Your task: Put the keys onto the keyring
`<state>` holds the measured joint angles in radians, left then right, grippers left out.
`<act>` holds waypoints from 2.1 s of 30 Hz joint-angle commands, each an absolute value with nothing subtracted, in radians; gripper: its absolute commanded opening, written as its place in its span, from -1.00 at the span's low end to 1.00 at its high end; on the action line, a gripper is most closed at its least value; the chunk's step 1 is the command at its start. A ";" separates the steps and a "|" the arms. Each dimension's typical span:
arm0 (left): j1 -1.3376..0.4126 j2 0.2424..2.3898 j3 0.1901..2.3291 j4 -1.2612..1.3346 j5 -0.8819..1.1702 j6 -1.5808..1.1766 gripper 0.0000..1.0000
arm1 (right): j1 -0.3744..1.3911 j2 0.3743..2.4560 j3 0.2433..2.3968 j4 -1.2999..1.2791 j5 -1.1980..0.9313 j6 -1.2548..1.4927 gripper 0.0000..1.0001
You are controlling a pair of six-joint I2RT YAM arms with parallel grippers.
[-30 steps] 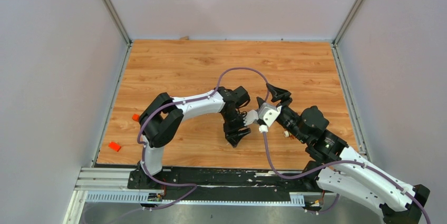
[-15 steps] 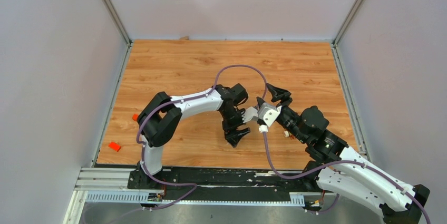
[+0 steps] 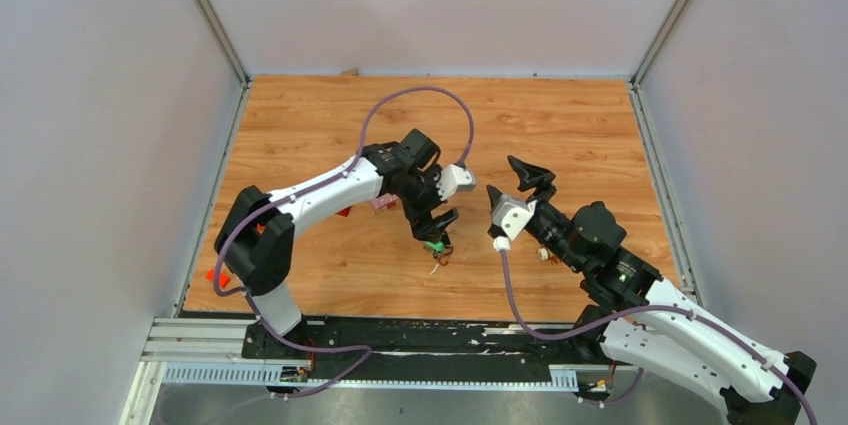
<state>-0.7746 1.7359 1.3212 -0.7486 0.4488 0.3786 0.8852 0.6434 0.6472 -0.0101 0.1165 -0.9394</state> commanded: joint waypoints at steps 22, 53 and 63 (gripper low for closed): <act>-0.216 1.145 0.909 -0.119 0.403 0.110 1.00 | 0.588 0.934 0.940 -0.152 0.242 -0.392 1.00; -0.003 0.773 0.666 0.069 0.290 0.021 1.00 | 0.382 0.899 0.885 -0.134 0.194 -0.148 1.00; -0.003 0.773 0.673 0.028 0.280 0.028 1.00 | 0.382 0.913 0.869 -0.123 0.194 -0.177 1.00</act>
